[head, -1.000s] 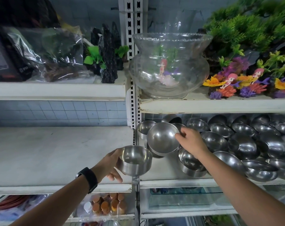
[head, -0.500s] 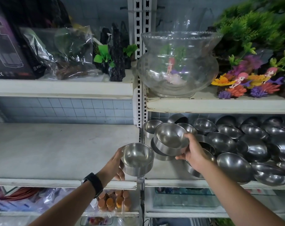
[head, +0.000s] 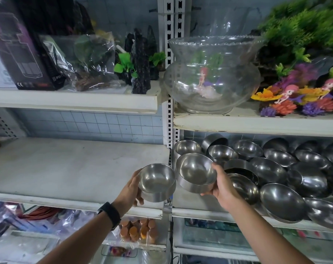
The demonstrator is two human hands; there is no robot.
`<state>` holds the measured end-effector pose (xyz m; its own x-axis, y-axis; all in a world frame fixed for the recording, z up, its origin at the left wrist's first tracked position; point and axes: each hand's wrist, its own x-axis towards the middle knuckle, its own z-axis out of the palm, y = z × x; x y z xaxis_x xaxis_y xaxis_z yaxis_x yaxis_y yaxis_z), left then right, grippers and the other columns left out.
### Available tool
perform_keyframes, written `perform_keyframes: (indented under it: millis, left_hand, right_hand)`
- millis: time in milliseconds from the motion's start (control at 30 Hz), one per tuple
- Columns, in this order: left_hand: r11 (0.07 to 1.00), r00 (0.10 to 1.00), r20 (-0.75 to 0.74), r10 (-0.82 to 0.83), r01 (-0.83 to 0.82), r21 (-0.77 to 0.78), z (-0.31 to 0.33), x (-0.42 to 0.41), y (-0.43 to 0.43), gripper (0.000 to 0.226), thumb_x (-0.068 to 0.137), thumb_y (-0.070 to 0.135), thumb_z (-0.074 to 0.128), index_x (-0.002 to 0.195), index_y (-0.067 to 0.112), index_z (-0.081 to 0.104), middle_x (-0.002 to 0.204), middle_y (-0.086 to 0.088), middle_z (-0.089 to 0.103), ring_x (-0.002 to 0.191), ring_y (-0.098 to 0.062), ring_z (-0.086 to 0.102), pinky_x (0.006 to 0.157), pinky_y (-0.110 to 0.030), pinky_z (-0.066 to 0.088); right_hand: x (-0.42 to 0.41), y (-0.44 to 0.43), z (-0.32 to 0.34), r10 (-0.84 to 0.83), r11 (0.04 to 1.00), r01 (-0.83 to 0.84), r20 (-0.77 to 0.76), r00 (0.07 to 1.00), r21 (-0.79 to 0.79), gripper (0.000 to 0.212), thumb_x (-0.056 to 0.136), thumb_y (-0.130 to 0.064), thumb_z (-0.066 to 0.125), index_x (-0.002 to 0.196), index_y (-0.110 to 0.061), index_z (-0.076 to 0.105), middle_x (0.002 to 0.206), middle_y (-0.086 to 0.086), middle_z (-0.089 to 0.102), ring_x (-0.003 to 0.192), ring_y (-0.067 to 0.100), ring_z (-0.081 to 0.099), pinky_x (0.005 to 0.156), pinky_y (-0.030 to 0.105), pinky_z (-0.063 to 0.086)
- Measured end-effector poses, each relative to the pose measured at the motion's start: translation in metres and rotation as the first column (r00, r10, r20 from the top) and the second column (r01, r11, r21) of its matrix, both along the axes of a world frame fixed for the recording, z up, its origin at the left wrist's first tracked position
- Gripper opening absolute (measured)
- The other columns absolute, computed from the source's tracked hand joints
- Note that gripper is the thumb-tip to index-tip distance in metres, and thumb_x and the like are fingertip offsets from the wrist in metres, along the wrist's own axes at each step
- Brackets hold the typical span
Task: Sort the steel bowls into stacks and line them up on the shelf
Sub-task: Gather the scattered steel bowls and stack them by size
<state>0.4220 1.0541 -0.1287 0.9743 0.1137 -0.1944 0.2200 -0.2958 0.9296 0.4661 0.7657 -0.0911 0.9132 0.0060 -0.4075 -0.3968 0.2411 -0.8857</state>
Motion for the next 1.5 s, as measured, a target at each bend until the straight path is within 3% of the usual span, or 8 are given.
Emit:
perform_keyframes:
  millis: [167,300,433,600,733,1033,1233,1500]
  left_hand:
    - [0.997,0.996,0.046,0.07,-0.072,0.035,0.008,-0.01,0.008,0.035,0.109,0.043,0.022,0.132,0.036,0.048,0.095,-0.016,0.067,0.051,-0.016,0.054,0.04,-0.021,0.041]
    - [0.99,0.989,0.063,0.13,-0.133,0.044,0.003,-0.016,0.017,0.034,0.109,0.039,0.024,0.131,0.033,0.049,0.071,-0.01,0.06,0.045,-0.013,0.049,0.037,-0.02,0.04]
    - [0.994,0.993,0.062,0.097,-0.1,0.046,-0.009,-0.008,0.032,0.04,0.109,0.04,0.022,0.135,0.029,0.05,0.073,-0.019,0.055,0.045,-0.013,0.046,0.04,-0.021,0.04]
    - [0.997,0.995,0.063,0.073,-0.074,0.003,-0.016,0.003,0.042,0.032,0.109,0.041,0.027,0.128,0.037,0.052,0.053,0.002,0.048,0.048,-0.013,0.043,0.045,-0.027,0.038]
    - [0.999,0.998,0.048,0.045,-0.043,-0.023,-0.02,0.011,0.062,0.036,0.108,0.04,0.029,0.121,0.026,0.059,0.056,0.001,0.048,0.05,-0.012,0.042,0.045,-0.025,0.039]
    - [0.996,0.994,0.079,-0.075,0.071,0.05,-0.027,0.018,0.103,0.039,0.109,0.034,0.028,0.115,0.019,0.064,0.064,0.0,0.058,0.055,-0.013,0.05,0.047,-0.021,0.043]
    - [0.995,0.994,0.03,-0.102,0.102,-0.004,-0.031,0.021,0.102,0.038,0.11,0.034,0.029,0.117,0.02,0.063,0.064,-0.009,0.06,0.047,-0.013,0.049,0.043,-0.023,0.043]
    - [0.992,0.992,-0.027,-0.124,0.124,-0.027,-0.034,0.028,0.099,0.04,0.109,0.035,0.031,0.111,0.012,0.062,0.069,-0.014,0.061,0.046,-0.017,0.05,0.047,-0.029,0.05]
  right_hand:
    - [-0.003,0.005,0.006,-0.004,1.0,0.004,-0.002,1.0,-0.001,0.026,0.102,-0.04,0.049,0.11,-0.02,0.064,0.106,0.013,0.069,0.096,0.027,0.066,0.065,0.039,0.055]
    - [-0.001,0.012,0.005,-0.015,1.0,0.015,-0.006,1.0,-0.003,0.027,0.1,-0.042,0.053,0.111,-0.021,0.065,0.107,0.011,0.069,0.096,0.025,0.065,0.07,0.038,0.054]
    - [-0.007,0.023,0.001,-0.026,1.0,0.026,-0.011,1.0,0.001,0.031,0.1,-0.042,0.052,0.118,-0.02,0.062,0.105,0.009,0.067,0.093,0.023,0.064,0.063,0.034,0.052]
    - [-0.009,0.029,0.002,-0.104,0.994,0.104,-0.003,0.995,-0.015,0.03,0.1,-0.042,0.053,0.119,-0.02,0.061,0.108,0.011,0.066,0.093,0.024,0.064,0.066,0.035,0.052]
    - [-0.015,0.051,-0.003,-0.224,0.974,0.225,-0.026,0.974,0.03,0.027,0.097,-0.039,0.059,0.113,-0.017,0.064,0.109,0.012,0.069,0.096,0.025,0.065,0.081,0.037,0.051]
    - [-0.034,0.094,-0.005,-0.377,0.925,0.379,-0.045,0.925,0.038,0.02,0.099,-0.033,0.058,0.107,-0.015,0.062,0.093,0.006,0.067,0.081,0.018,0.063,0.067,0.029,0.048]
    - [-0.039,0.105,-0.004,-0.38,0.924,0.381,-0.034,0.924,0.021,0.017,0.099,-0.034,0.057,0.106,-0.019,0.063,0.106,0.009,0.07,0.099,0.024,0.065,0.102,0.047,0.049]
    - [-0.026,0.104,0.002,-0.382,0.922,0.383,-0.028,0.924,0.065,0.021,0.098,-0.032,0.059,0.114,-0.018,0.062,0.114,0.009,0.069,0.108,0.025,0.065,0.102,0.043,0.049]
